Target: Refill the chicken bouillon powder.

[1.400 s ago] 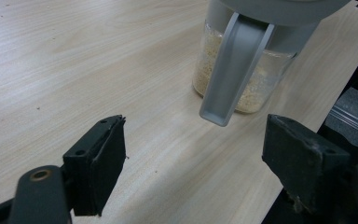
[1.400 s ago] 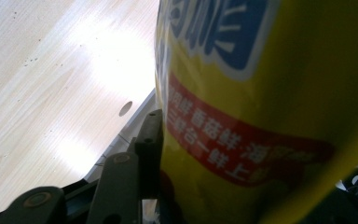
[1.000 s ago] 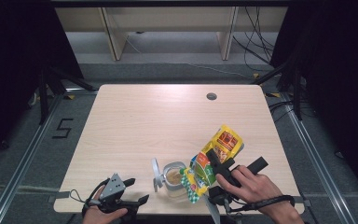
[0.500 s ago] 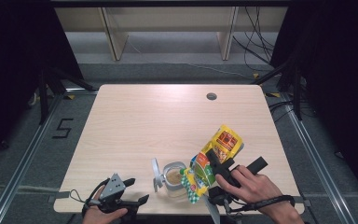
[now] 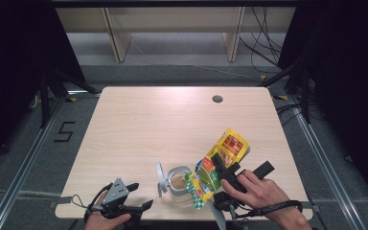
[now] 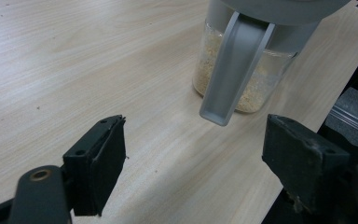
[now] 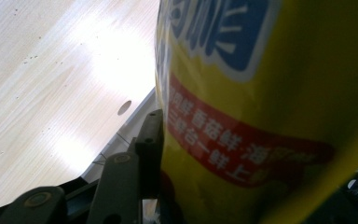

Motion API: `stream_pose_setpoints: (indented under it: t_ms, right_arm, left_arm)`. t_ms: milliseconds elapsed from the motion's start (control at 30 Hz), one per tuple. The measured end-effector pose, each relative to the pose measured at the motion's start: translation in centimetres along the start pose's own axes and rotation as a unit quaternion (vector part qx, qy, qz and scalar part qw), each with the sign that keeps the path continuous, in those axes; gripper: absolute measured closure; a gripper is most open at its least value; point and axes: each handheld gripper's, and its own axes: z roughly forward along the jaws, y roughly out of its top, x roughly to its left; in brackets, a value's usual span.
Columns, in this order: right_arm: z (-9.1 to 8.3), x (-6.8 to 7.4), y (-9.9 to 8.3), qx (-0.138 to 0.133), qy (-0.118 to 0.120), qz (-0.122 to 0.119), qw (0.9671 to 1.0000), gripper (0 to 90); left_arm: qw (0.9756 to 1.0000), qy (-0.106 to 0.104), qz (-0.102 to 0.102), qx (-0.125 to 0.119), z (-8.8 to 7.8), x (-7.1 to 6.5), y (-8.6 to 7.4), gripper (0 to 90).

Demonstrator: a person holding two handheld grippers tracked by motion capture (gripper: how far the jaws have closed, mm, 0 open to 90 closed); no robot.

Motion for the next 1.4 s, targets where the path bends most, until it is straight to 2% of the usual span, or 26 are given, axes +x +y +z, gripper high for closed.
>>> stream_pose_setpoints:
  t_ms: [333,433,633,867,1000,1100,1233,1267,1400]
  right_arm:
    - [0.0,0.04,0.08,0.002,-0.007,-0.005,1.0,58.7]
    - [0.03,-0.02,0.07,0.001,0.0,-0.003,1.0,58.7]
    - [0.04,0.0,0.13,0.002,-0.006,-0.006,1.0,58.7]
    - [0.07,-0.11,0.19,0.002,0.003,-0.008,1.0,58.8]
    - [0.07,-0.08,0.18,0.001,-0.004,-0.007,1.0,58.8]
    - [0.07,-0.14,0.17,0.003,0.003,-0.008,1.0,58.8]
    - [0.04,-0.1,0.18,0.004,-0.003,-0.009,0.9999,58.8]
    - [0.07,-0.13,0.16,0.002,0.003,-0.008,1.0,58.8]
    - [0.06,-0.04,0.14,0.002,-0.004,-0.007,1.0,58.8]
  left_arm:
    - [1.0,0.003,0.0,0.0,-0.04,-0.01,0.01,20.7]
    - [1.0,0.002,-0.001,0.0,-0.05,-0.05,0.02,20.7]
    - [1.0,0.0,0.0,-0.001,-0.03,0.01,-0.01,20.7]
    - [1.0,0.003,0.0,0.0,-0.06,-0.02,0.0,20.7]
    - [1.0,0.003,0.0,0.001,-0.07,-0.03,0.01,20.7]
    - [1.0,0.003,0.0,0.0,-0.05,-0.02,0.0,20.7]
    - [1.0,0.0,0.0,0.0,-0.01,0.0,-0.01,20.7]
    - [1.0,0.001,0.0,0.0,-0.01,-0.01,-0.01,20.7]
    - [1.0,0.001,-0.001,0.0,-0.02,-0.01,-0.01,20.7]
